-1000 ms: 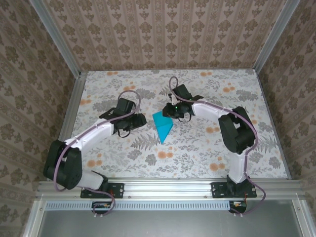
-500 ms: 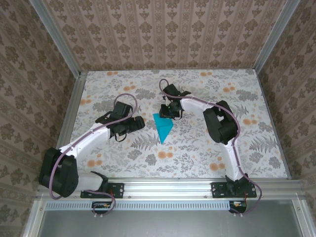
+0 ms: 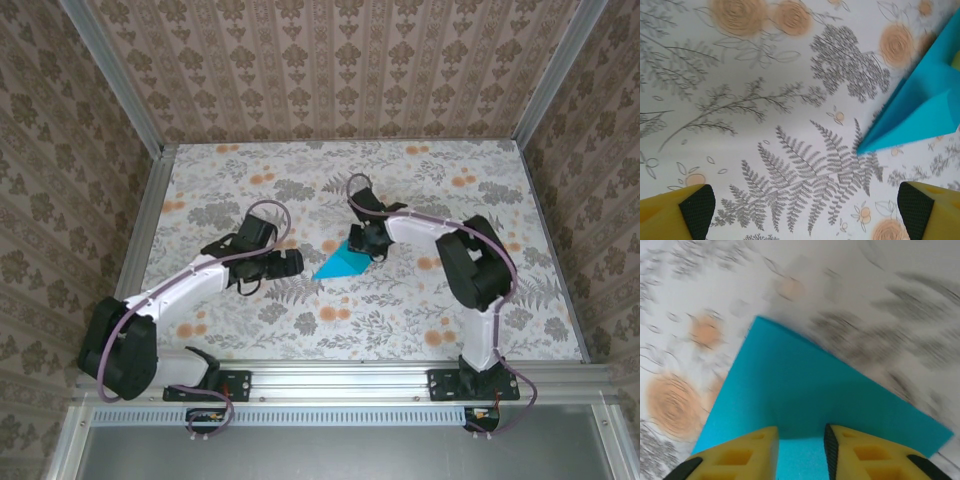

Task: Fold a paper plane with a square sheet of paper (pick it up from the middle)
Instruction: Rotate the paper at the center of the table, then fourth fold the wing at the center of the table.

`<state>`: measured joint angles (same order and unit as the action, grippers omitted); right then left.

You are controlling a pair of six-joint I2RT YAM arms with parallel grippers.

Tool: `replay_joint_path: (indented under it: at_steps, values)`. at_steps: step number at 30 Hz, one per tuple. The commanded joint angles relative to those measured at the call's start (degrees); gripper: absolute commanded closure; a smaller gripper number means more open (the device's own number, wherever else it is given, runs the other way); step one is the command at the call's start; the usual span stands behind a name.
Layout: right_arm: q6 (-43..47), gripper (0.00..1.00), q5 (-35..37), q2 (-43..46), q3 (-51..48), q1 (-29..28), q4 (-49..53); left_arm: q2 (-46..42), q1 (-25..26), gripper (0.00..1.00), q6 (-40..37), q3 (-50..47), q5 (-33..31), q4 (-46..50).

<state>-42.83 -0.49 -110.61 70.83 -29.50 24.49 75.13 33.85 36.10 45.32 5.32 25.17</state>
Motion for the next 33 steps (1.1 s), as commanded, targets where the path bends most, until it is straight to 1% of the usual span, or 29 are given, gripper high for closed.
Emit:
replay_joint_path:
  at_steps: [1, 3, 7, 10, 13, 16, 18, 19, 22, 27, 33]
  values:
    - [-9.6, 0.63, 2.1, 5.7, -7.0, 0.2, -3.7, 0.3, 2.9, 0.03, -4.6, 2.3, -0.5, -0.2]
    - [-10.4, 0.59, 0.8, 8.2, -9.0, 0.3, -5.5, 0.9, 4.5, 0.03, -5.6, 2.4, -0.5, -1.7]
    - [-7.5, 0.49, -2.6, 13.5, -10.3, 1.2, -8.2, 3.6, 6.7, 0.05, -7.9, 4.4, 1.1, -4.1]
    - [-5.2, 0.41, -6.4, 17.1, -12.1, 2.4, -11.1, 6.9, 7.7, 0.11, -9.3, 7.2, 3.2, -4.9]
    - [-3.5, 0.35, -9.0, 19.7, -15.3, 3.6, -14.3, 11.0, 7.9, 0.21, -9.6, 10.6, 5.5, -5.8]
    - [-3.1, 0.33, -11.7, 22.3, -19.4, 5.2, -17.6, 15.8, 7.9, 0.35, -9.2, 14.3, 9.4, -7.3]
    - [-3.4, 0.31, -13.7, 24.4, -22.4, 6.3, -20.0, 18.9, 7.9, 0.44, -8.9, 16.9, 10.7, -7.8]
    - [-3.7, 0.31, -14.3, 25.7, -23.7, 6.7, -20.6, 20.8, 7.8, 0.48, -8.7, 18.4, 10.9, -7.5]
    - [-4.2, 0.29, -14.5, 29.1, -27.0, 7.5, -20.7, 25.1, 7.7, 0.54, -8.1, 22.3, 12.0, -7.3]
    - [-7.8, 0.27, -15.2, 33.4, -32.4, 7.8, -22.3, 29.9, 7.4, 0.59, -6.6, 26.2, 12.9, -7.1]
    - [-14.2, 0.27, -18.3, 32.6, -37.4, 7.7, -30.2, 31.1, 6.1, 0.59, -4.3, 26.5, 12.6, -8.3]
